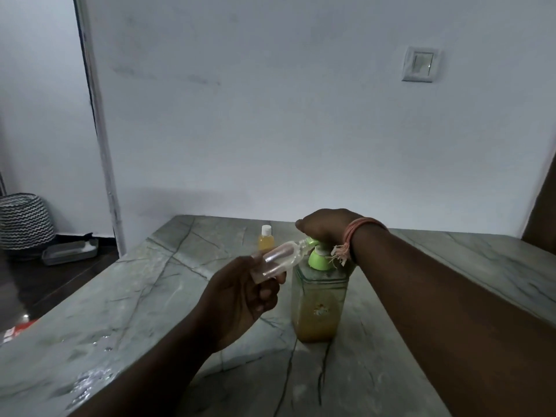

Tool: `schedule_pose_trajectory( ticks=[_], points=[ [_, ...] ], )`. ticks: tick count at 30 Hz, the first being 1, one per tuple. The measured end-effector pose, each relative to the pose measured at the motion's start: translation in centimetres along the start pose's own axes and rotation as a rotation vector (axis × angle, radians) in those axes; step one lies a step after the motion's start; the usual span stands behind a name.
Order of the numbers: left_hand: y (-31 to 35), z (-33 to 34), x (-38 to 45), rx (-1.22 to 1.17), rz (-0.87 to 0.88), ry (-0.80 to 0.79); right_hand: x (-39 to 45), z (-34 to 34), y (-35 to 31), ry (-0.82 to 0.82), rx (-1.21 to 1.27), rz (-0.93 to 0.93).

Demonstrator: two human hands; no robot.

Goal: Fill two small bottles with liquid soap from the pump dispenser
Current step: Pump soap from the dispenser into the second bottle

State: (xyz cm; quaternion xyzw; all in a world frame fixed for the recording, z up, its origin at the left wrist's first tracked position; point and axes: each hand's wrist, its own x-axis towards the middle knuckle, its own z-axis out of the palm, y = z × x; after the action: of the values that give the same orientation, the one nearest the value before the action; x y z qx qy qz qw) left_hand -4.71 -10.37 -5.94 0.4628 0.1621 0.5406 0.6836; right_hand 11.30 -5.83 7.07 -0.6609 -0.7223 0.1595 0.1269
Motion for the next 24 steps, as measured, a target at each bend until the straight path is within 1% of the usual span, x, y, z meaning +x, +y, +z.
schedule_pose_trajectory(
  ticks=[2,8,11,14,19,22,24],
  points=[
    [0.0,-0.2,0.0,0.021,-0.01,-0.001,0.1,0.3,0.3,0.002,-0.027,0.0],
    [-0.2,-0.2,0.4,0.106,-0.024,0.082,0.4,0.5,0.2,-0.006,-0.076,-0.02],
    [-0.4,-0.3,0.5,0.144,-0.004,0.1,0.6,-0.2,-0.2,-0.02,-0.13,-0.025],
    [-0.4,-0.4,0.5,0.192,0.018,0.104,0.7,0.0,0.1,0.001,-0.134,-0.045],
    [-0.7,0.3,0.5,0.198,0.026,0.135,0.4,0.6,0.3,-0.022,-0.093,-0.021],
    [-0.7,0.5,0.5,0.195,0.027,0.148,0.6,0.0,-0.1,-0.037,-0.119,-0.024],
    [-0.7,0.4,0.6,0.186,0.025,0.151,0.8,-0.2,-0.1,-0.018,-0.126,-0.045]
  ],
)
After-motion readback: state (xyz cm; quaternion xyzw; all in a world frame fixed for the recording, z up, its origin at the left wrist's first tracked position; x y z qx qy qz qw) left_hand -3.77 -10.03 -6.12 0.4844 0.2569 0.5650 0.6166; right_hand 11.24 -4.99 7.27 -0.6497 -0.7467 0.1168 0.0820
